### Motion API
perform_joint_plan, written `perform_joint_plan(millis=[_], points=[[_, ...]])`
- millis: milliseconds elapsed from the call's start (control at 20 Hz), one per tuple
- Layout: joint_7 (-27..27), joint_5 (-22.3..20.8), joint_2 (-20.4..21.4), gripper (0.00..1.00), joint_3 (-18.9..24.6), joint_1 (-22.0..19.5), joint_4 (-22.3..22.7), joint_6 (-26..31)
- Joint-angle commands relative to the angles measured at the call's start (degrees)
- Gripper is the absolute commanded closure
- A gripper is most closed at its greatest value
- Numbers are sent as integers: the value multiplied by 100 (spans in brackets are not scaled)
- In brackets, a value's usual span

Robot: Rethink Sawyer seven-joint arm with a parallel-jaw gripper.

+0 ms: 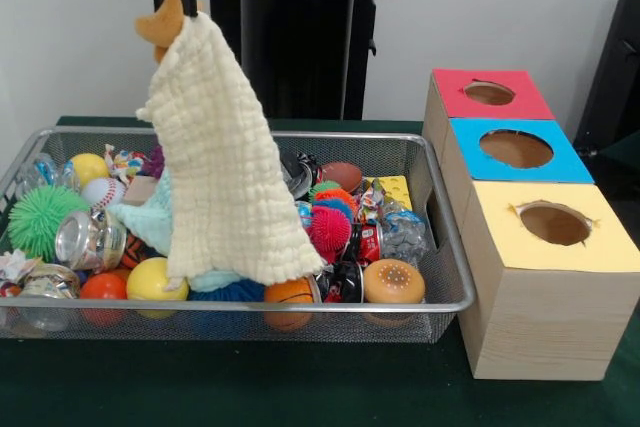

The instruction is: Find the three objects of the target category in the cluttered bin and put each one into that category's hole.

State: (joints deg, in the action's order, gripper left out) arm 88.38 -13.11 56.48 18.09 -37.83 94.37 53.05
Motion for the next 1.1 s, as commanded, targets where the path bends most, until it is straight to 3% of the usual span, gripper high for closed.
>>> perform_joint_plan(millis=[50, 600, 1100], points=[[815, -59, -312, 100, -115, 272, 371, -486], [1174, -67, -472, 100, -481, 808, 213, -649], [1351, -5, -645, 100, -819, 1323, -225, -509]])
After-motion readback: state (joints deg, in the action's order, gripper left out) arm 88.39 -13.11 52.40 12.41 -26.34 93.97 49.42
